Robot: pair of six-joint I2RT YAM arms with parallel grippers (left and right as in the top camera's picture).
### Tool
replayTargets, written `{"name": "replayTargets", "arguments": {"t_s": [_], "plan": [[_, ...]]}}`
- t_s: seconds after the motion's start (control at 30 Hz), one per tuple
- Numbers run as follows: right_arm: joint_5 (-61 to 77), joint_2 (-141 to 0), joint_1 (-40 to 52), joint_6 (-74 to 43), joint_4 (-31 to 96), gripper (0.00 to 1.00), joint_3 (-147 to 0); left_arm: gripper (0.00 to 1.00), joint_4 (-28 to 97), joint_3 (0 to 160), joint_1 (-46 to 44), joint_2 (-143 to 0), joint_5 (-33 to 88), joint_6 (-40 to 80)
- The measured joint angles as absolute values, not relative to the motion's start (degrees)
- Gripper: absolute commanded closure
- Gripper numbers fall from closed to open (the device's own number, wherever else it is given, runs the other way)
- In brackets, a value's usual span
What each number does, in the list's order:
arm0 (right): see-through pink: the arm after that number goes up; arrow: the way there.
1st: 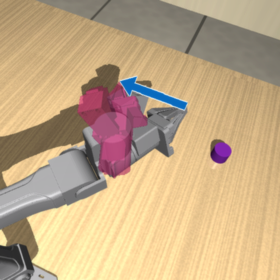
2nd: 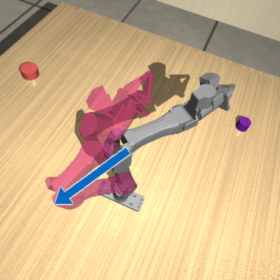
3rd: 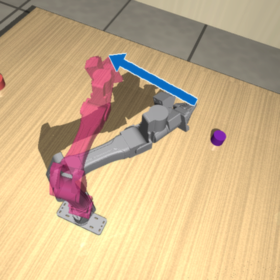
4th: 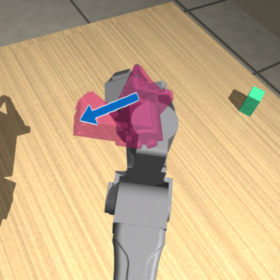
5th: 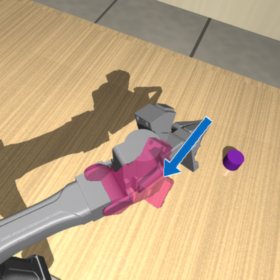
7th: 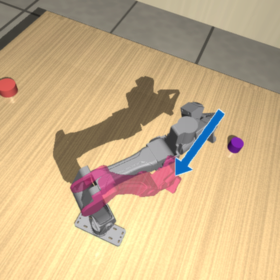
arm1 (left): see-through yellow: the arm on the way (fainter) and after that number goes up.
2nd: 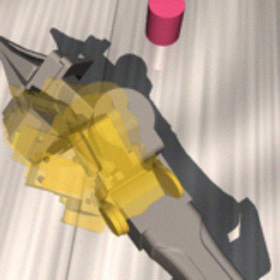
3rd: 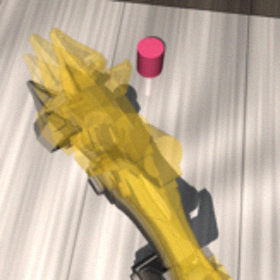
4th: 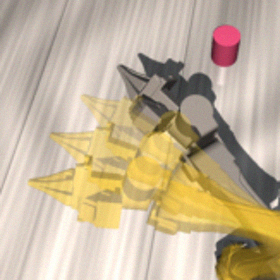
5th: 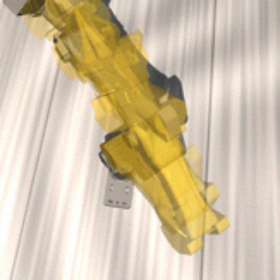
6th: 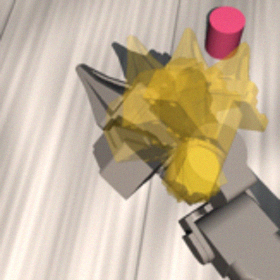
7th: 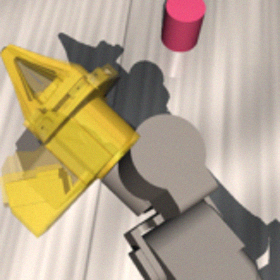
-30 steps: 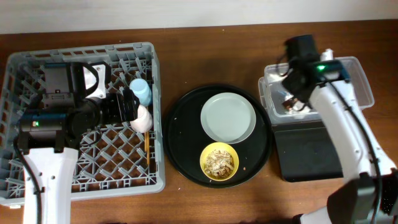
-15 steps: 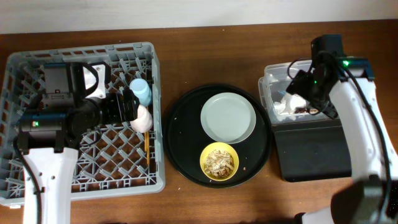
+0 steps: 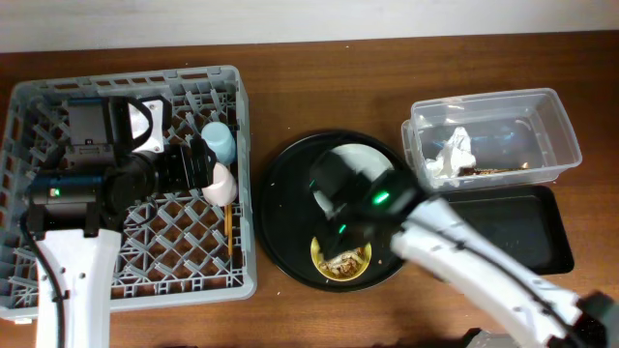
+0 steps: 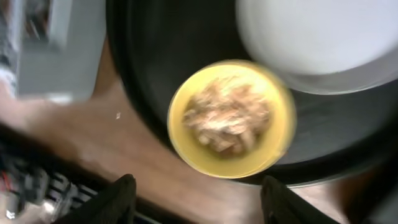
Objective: Sort waste into correct bins and load items into the dishwasher rack
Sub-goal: 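Reach the right gripper down and grasp the yellow bowl's rim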
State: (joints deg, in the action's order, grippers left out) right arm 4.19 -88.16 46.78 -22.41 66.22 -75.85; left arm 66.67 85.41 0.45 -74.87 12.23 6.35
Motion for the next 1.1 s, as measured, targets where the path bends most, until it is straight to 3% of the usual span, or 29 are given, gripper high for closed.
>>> {"name": "replayTargets", "arguments": {"t_s": [0.27,0.37,0.6,0.67,0.77,0.9,1.0,1.1], "plan": [[0.5,-89.5,57.4,-23.8,51.9,0.42,-61.5,0.01,66.7,85.4,0.4,-74.9,12.2,6.3],[-2.6,-89.5,57.6,-24.0,47.3,0.52,-58.3,0.01,66.7,85.4,0.4,-74.9,12.2,6.3],[-4.8,-89.6,57.6,-23.5,39.3,0.57,-54.5,0.01,66.7,85.4,0.4,-74.9,12.2,6.3],[-5.2,-89.6,57.6,-23.3,38.5,0.61,-54.5,0.01,66.7,85.4,0.4,-74.9,12.2,6.3],[-5.7,-90.3,57.6,-22.2,36.6,0.78,-54.5,0.01,66.7,85.4,0.4,-74.9,12.2,6.3],[-6.2,-93.0,57.6,-21.8,36.6,0.79,-54.5,0.01,66.7,85.4,0.4,-74.9,12.2,6.3],[-6.3,-93.2,57.6,-21.9,37.0,0.96,-54.5,0.01,66.7,85.4,0.4,-74.9,12.2,6.3],[-6.7,-93.2,57.6,-21.6,37.6,0.96,-54.5,0.01,66.7,85.4,0.4,-74.9,12.2,6.3]]}}
